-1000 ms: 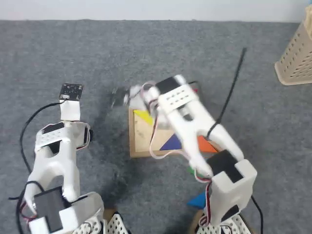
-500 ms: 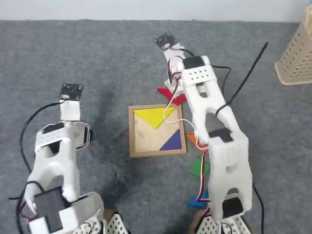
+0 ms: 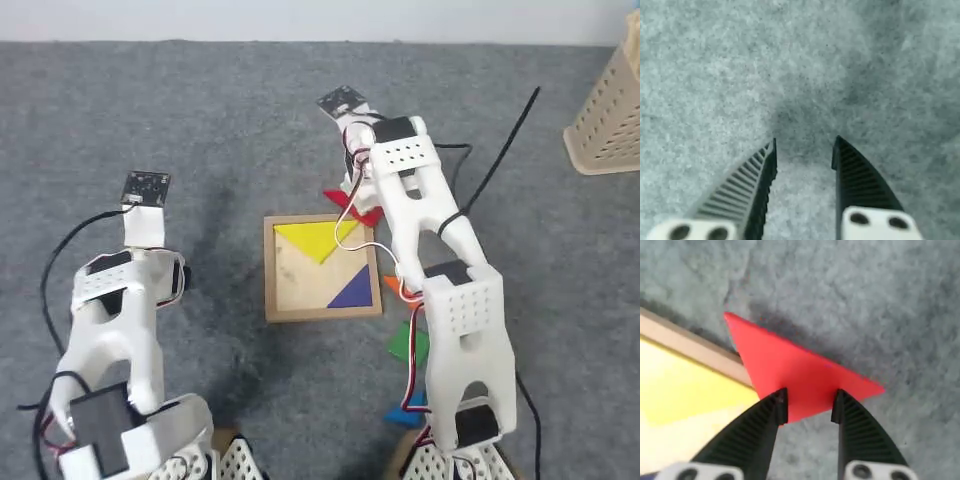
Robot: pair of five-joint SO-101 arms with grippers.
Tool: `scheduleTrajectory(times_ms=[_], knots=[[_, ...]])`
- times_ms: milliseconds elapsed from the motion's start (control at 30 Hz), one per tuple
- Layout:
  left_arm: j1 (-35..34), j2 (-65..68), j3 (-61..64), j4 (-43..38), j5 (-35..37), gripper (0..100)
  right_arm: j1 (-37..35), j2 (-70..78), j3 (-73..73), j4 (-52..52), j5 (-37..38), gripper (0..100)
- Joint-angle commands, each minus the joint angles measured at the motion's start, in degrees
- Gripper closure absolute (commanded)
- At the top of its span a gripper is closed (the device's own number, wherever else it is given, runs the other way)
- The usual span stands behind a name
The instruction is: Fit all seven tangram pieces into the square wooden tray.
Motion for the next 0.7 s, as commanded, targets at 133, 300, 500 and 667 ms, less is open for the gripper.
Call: scheduleTrajectory(times_ms=[133,300,500,667], knots=[[-0.1,-2.5,-0.1,-1.1,-0.5,82,-2.5,-1.5,-2.3,3.5,1.2,85.1],[-0.1,-2.5,-0.1,-1.1,-0.5,82,-3.2,-1.6,-2.3,3.8,2.7,85.1],[0.0,-2.5,-0.1,-1.1,-0.5,82,-5.1,-2.4,-2.3,3.8,5.2,85.1],[0.0,-2.5,-0.1,-1.1,-0.5,82,-5.8,-5.2,0.0,3.3,6.3,85.1]])
